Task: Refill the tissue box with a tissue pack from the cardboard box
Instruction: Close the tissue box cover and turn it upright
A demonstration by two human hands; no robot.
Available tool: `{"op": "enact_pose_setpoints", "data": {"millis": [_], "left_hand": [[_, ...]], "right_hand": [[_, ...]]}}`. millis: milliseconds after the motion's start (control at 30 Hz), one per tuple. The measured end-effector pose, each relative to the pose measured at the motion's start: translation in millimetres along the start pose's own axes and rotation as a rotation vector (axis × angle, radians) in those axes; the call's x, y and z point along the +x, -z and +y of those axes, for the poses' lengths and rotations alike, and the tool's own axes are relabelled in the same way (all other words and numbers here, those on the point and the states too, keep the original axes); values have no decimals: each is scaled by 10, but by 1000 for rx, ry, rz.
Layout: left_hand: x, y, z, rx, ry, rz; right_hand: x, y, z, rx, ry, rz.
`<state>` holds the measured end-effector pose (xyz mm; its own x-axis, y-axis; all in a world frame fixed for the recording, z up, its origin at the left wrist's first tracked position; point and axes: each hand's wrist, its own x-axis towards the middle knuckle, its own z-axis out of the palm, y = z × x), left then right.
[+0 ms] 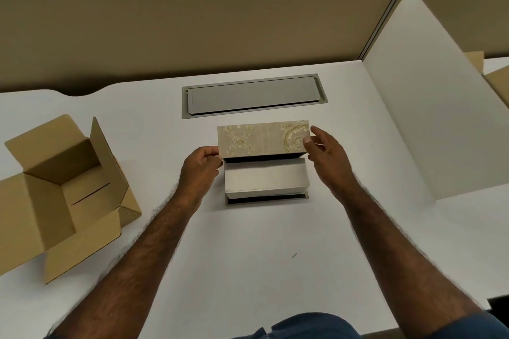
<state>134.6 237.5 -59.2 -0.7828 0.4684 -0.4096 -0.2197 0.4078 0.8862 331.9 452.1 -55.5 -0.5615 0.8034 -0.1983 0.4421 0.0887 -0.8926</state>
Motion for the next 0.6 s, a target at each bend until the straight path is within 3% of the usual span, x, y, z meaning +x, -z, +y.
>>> {"op": "enact_pose_setpoints", "data": {"millis": [600], "left_hand": [[-174, -52, -147, 55, -2, -16]], "right_hand": [[-219, 9, 335, -121, 124, -74]]}}
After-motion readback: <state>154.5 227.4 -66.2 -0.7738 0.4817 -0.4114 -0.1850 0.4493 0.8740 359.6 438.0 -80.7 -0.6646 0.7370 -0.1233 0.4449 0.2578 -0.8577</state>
